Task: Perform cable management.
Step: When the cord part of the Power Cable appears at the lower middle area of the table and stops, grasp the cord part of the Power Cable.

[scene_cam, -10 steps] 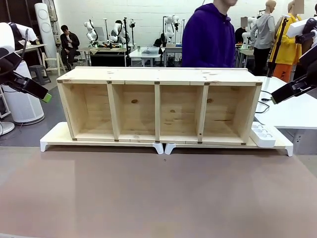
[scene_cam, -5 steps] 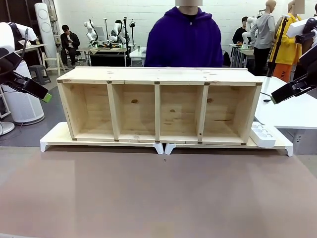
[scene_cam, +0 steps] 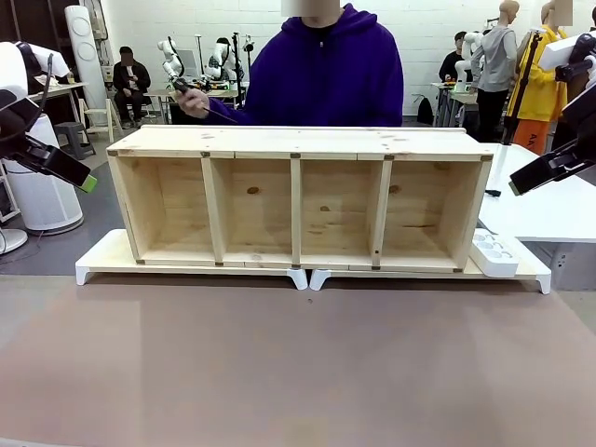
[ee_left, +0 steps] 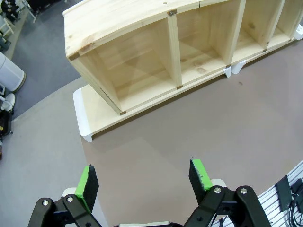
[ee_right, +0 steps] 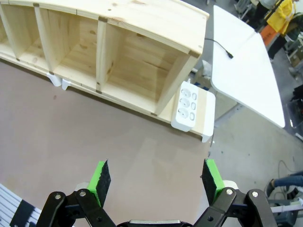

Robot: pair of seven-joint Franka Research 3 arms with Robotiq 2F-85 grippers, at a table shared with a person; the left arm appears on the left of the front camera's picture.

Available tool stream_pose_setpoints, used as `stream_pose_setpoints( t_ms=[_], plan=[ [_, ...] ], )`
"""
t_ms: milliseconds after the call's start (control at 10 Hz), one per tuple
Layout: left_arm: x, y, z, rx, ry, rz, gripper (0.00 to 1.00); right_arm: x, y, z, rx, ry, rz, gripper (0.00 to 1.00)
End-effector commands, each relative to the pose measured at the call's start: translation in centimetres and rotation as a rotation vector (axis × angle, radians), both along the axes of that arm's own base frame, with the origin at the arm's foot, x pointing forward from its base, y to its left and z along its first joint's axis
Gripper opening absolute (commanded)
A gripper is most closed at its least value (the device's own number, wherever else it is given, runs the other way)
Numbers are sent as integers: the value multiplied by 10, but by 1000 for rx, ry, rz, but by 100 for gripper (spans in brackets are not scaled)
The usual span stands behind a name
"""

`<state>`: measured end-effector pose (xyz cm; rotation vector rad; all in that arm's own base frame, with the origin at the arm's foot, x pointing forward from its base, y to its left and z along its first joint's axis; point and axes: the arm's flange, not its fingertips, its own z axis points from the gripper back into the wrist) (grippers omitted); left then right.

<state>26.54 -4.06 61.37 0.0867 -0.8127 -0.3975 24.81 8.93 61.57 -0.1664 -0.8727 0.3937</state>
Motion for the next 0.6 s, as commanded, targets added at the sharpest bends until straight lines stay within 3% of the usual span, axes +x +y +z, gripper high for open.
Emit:
stream_pose_setpoints(
  t_ms=[0, 500],
  plan=[
    [3, 0, 0, -6, -11, 2, 100, 5, 0, -1, -3, -8, 5, 100],
    [3, 0, 0, -6, -11, 2, 100, 5, 0, -1, -3, -8, 5, 100]
  ],
)
